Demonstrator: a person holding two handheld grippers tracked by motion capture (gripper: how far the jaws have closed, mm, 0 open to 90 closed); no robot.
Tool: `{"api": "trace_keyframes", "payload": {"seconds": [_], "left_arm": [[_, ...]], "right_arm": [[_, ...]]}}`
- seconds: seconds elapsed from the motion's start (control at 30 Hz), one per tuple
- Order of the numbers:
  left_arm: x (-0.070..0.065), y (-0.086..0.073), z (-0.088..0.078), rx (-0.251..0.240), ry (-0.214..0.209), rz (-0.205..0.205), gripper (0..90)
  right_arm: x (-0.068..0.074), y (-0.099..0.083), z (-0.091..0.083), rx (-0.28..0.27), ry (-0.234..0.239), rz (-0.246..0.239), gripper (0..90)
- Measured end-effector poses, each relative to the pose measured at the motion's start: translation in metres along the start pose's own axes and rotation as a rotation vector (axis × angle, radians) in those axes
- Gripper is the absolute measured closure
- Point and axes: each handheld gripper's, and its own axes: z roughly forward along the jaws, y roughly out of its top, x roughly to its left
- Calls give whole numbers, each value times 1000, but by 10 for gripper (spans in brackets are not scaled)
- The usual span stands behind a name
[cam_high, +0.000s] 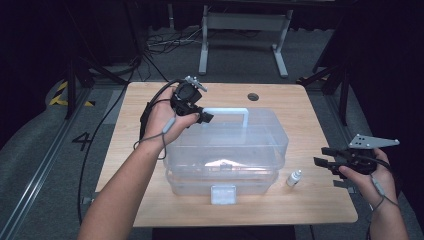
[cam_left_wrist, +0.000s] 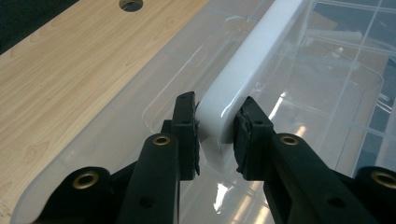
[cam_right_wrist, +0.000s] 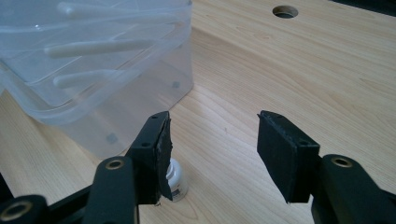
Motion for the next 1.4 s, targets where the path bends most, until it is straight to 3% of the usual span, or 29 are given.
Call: {"api": "trace_keyframes", "payload": {"seconds": [0.33, 0.63, 0.97, 1.2, 1.4], "left_arm": [[10, 11, -1, 26, -22, -14, 729], [19, 18, -1, 42, -53, -26, 729], [26, 23, -1, 59, -77, -36, 729], [29, 26, 0, 68, -88, -48, 729], [33, 27, 1, 71, -103, -65, 729]], "right_arm": [[9, 0, -4, -15, 14, -11, 463], [20, 3, -4, -36, 55, -21, 550], [45, 15, 7, -100, 230, -40, 900], [62, 26, 27, -172, 327, -107, 900], [68, 30, 43, -193, 348, -114, 900]]}}
